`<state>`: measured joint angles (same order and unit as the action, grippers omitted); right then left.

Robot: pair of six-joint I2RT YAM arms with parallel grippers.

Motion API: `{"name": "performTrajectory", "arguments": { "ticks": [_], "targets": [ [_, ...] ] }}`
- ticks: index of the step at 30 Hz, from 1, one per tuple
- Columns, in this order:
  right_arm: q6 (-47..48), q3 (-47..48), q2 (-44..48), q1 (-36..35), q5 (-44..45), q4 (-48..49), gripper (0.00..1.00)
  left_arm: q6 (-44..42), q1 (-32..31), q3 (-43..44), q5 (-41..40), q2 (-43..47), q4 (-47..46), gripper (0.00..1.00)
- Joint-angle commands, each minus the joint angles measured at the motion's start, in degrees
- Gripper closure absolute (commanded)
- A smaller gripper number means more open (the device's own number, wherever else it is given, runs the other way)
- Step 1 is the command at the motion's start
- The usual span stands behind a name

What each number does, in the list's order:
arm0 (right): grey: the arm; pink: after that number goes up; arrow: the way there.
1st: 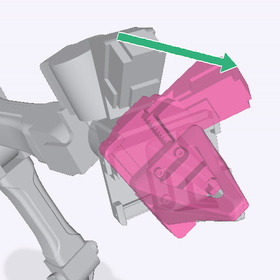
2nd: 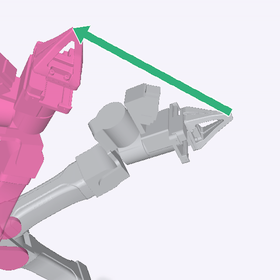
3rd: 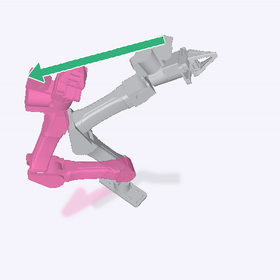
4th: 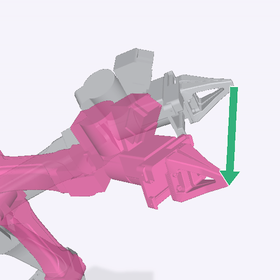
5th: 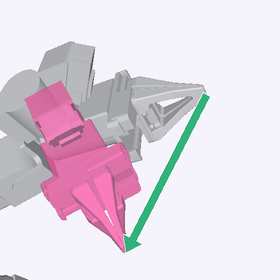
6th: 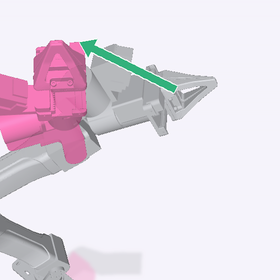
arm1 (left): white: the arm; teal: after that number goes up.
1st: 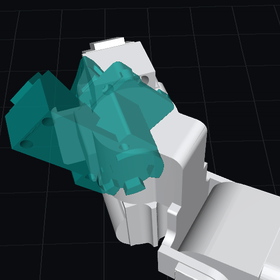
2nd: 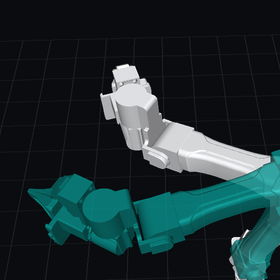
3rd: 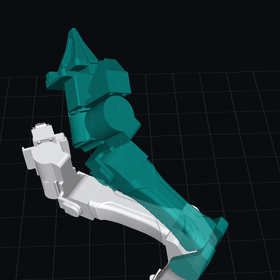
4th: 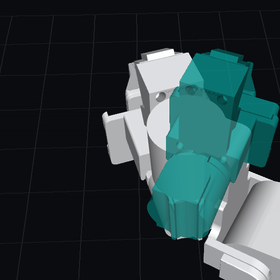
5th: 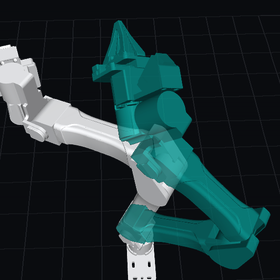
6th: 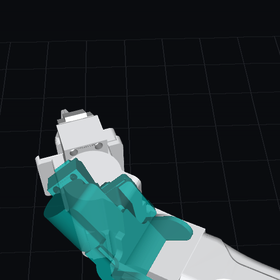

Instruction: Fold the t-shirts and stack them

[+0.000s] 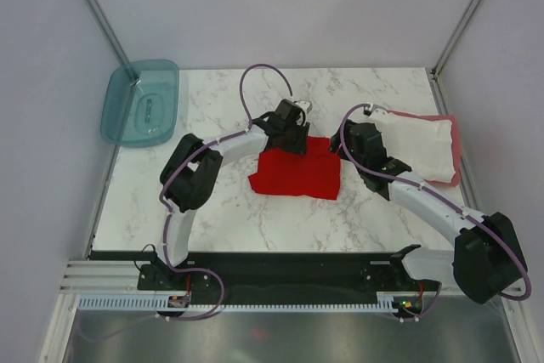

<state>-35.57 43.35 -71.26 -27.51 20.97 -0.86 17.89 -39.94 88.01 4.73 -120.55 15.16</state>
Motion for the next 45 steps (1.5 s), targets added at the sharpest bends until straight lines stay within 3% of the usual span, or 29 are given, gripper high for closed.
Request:
{"name": "performTrajectory", "arguments": {
  "ticks": [1,3,5,8,12,13,16,26,27,31,41,44,45],
  "targets": [
    [-0.73,-0.64,1.13,0.35,-0.84,1.04,0.31,-1.81,-0.40,0.68,4.49,1.11,0.75,0.69],
    [-0.81,-0.73,1.22,0.52,-1.02,1.04,0.31,-2.16,-0.57,-0.11,4.50,1.98,0.84,0.79],
    [-0.81,-0.81,1.30,0.61,-1.02,1.04,0.31,-2.42,-0.57,-0.73,4.06,2.86,0.84,0.98],
    [-0.82,-0.90,1.39,0.70,-1.11,1.04,0.31,-2.51,-0.66,-1.52,2.57,4.09,0.84,0.98],
    [-0.81,-0.90,1.31,0.96,-1.63,0.95,0.30,-3.30,-0.75,-2.84,1.86,5.59,0.75,0.69],
    [-0.81,-0.90,1.22,0.88,-1.72,1.04,0.30,-3.39,-0.92,-2.75,0.55,5.59,0.75,0.54],
    [-0.81,-0.99,1.22,0.96,-1.99,1.04,0.30,-4.27,-1.36,-2.40,-1.65,4.98,0.84,0.42],
    [-0.82,-0.99,0.69,1.14,-3.39,1.30,0.29,-8.74,-3.38,-1.17,-9.56,4.54,0.66,0.30],
    [-0.81,-0.99,0.60,1.14,-3.48,1.30,0.29,-9.45,-3.73,-1.00,-10.87,4.45,0.66,0.23],
    [-0.99,-1.16,0.60,1.32,-3.83,1.39,0.29,-13.58,-5.41,0.23,-13.17,3.13,0.14,0.18],
    [-1.43,-1.96,2.36,2.19,-3.83,1.57,0.29,-15.25,-5.32,7.43,-13.96,-4.51,3.65,0.23],
    [-1.69,-2.57,3.23,2.28,-3.48,1.74,0.29,-14.64,-5.32,10.77,-15.01,-7.50,6.54,0.32],
    [-1.87,-3.01,3.93,2.46,-3.13,1.74,0.29,-14.46,-5.32,11.57,-15.62,-8.20,7.33,0.40]
  ]
}}
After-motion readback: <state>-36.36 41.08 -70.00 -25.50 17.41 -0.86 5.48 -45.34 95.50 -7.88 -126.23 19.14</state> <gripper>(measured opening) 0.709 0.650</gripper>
